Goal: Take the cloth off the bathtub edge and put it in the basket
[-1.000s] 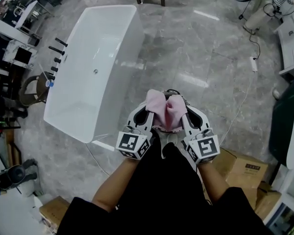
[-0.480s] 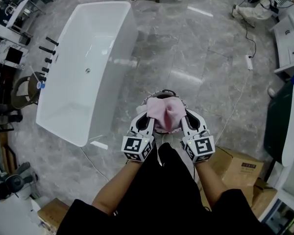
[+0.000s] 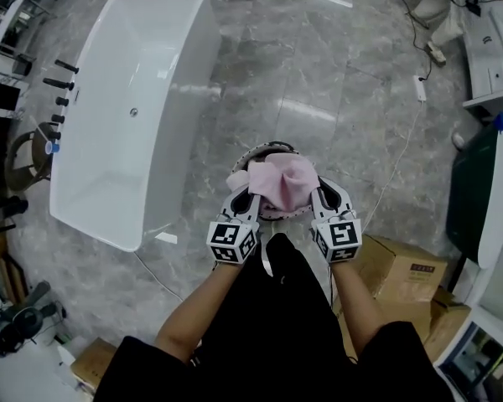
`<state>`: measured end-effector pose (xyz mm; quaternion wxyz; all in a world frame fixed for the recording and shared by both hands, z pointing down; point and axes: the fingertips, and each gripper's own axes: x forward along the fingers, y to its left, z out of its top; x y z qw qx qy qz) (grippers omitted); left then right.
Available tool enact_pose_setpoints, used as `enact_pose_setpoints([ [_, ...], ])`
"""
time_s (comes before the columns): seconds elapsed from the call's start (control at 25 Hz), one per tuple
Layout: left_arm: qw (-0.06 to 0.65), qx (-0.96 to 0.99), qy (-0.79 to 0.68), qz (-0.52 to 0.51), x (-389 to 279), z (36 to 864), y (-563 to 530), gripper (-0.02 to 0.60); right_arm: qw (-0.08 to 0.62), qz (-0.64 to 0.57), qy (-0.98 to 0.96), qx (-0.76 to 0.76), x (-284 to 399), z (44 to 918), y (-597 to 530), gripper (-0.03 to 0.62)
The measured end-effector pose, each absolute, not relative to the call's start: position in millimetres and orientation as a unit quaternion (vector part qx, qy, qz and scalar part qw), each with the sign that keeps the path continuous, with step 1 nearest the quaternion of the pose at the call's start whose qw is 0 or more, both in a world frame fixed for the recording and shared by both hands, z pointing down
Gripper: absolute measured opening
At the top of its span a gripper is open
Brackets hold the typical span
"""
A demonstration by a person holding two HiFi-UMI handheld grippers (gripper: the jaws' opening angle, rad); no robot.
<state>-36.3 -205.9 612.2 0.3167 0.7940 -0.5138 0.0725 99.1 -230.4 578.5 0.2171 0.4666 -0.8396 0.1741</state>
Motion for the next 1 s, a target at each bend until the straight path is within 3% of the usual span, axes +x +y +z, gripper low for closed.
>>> enact_pose_setpoints([
  [0.6,0.38,0.797,-0.444,0.15,-6.8,710.5,-218.0,0.037,0.284,0.244,-0.807,0.456,98.5,686.5,-234.3,0.038],
  [1.0,0.37,0.809,-0.408,0.205,-12.3,774.8,-225.0,0.037,0.335,0.272,-0.792,0.432,83.3,761.8,-246.7,0.038],
])
